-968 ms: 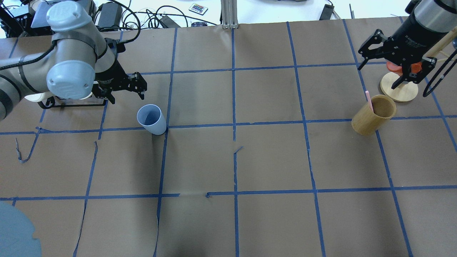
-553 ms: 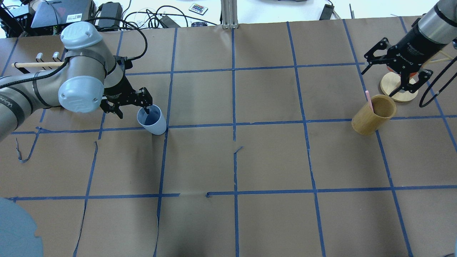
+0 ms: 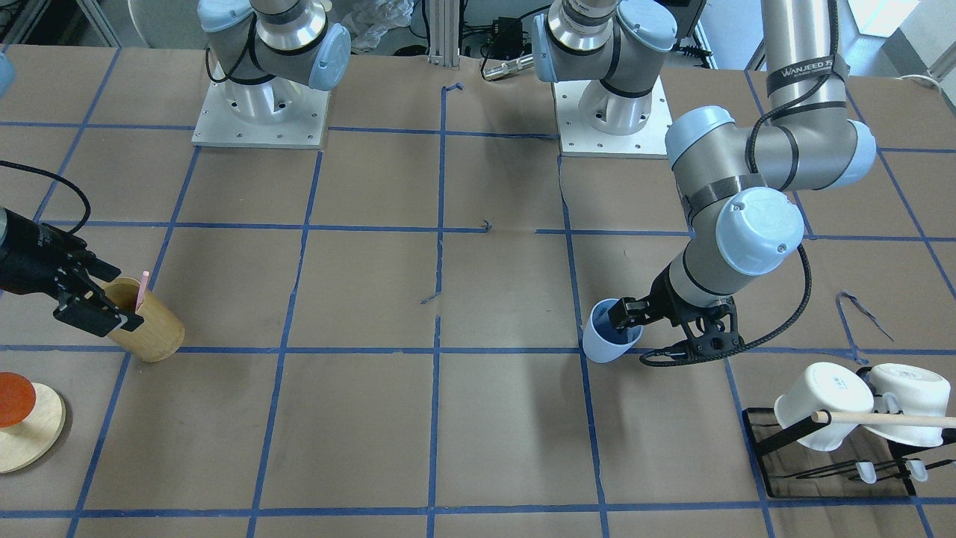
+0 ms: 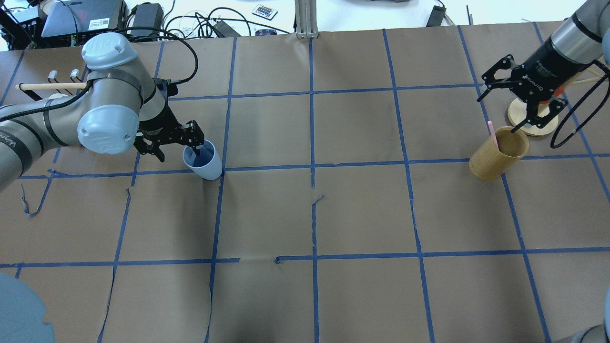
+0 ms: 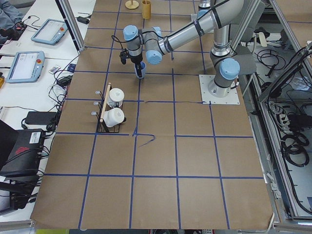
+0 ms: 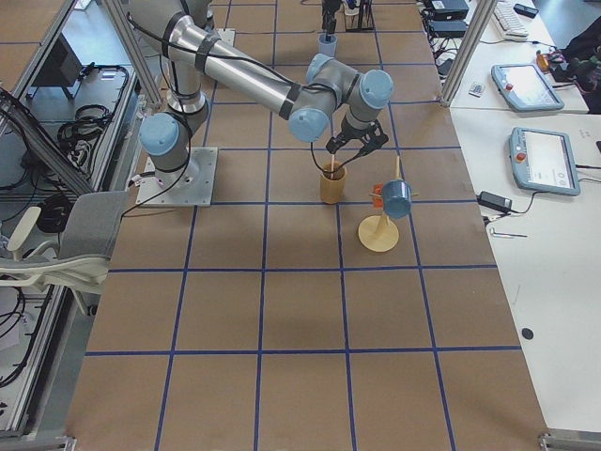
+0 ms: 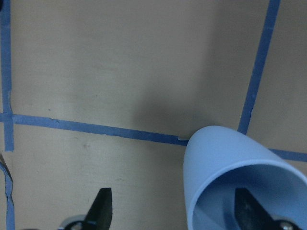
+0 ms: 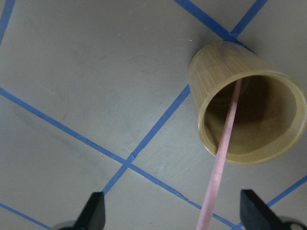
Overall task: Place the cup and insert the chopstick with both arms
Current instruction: 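Lower the left gripper onto the light blue cup while the right nears the bamboo cup, then grasp the blue cup with the left gripper while the right grasps the pink chopstick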
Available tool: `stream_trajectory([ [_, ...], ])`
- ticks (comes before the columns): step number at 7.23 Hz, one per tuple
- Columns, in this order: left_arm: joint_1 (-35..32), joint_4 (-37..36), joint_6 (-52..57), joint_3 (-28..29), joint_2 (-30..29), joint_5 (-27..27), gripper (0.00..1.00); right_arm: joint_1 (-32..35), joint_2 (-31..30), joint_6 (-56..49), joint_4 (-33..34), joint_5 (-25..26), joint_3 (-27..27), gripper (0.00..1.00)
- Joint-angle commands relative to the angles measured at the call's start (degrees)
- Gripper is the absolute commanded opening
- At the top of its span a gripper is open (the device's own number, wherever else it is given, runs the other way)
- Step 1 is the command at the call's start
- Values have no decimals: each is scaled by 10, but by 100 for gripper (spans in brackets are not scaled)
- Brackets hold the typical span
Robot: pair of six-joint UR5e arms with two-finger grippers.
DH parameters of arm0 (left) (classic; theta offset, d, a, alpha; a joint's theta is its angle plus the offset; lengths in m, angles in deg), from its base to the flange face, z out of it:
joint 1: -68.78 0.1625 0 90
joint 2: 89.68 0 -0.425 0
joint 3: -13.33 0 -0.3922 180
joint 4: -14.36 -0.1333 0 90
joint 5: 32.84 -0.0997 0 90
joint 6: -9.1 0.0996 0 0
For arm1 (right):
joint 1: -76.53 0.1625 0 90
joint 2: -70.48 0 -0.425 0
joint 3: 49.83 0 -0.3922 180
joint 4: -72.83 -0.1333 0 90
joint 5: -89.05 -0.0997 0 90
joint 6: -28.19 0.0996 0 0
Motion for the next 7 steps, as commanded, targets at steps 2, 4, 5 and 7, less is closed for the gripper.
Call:
stream_trajectory([
  [2,-1,2,-6,-3,2,53,0,-1,2,30,-9,-18,1,66],
  [4,-2,4,-7,-1,4,55,0,-1,2,49,-23,-19,0,30],
  [5,-7,5,-9,3,8,55,0,-1,0,50,-35,-19,-1,20],
  [7,-63,13,-84,41,16,80,0,-2,-4,54,-50,-19,-7,0],
])
